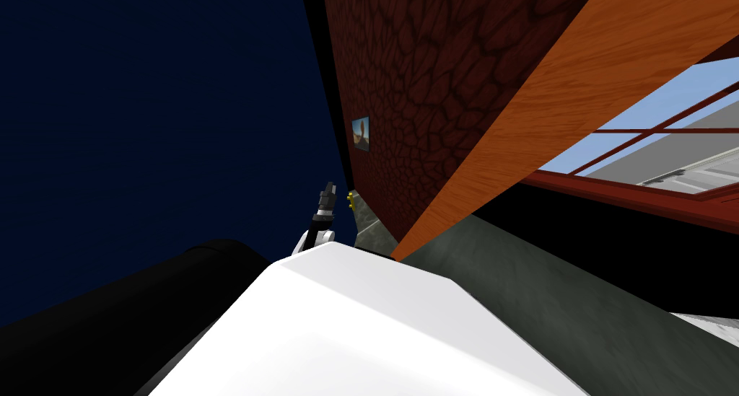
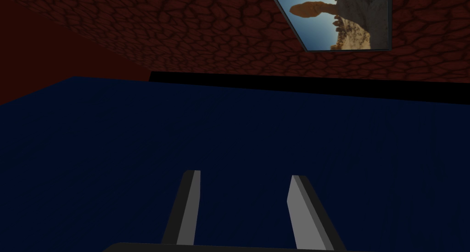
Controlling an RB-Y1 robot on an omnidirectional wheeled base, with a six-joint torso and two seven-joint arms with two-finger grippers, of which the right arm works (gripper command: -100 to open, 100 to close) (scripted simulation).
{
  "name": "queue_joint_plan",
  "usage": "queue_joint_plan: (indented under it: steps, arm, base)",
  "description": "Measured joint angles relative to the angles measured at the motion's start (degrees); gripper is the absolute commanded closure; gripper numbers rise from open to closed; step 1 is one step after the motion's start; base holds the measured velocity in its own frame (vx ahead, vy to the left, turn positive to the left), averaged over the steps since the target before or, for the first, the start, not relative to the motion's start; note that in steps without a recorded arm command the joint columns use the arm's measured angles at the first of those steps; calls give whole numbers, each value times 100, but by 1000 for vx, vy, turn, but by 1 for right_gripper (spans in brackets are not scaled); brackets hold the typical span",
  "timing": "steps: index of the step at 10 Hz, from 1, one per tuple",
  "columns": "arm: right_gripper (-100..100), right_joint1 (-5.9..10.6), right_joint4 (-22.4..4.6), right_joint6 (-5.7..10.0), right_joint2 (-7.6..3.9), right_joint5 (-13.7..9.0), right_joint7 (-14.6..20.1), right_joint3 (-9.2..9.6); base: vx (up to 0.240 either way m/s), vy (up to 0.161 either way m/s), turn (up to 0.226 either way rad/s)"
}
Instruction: Push the door open
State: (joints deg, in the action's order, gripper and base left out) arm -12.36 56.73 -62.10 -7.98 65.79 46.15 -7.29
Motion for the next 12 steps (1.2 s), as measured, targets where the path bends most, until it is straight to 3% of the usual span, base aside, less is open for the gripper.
queue_joint_plan:
  steps: [5, 12]
  arm:
    - [-100, -7, -112, -47, -45, -78, 44, -27]
    - [-100, -13, -125, -49, -52, -87, 53, -31]
  base:
    - [35, 38, 120]
    - [-1, -1, -9]
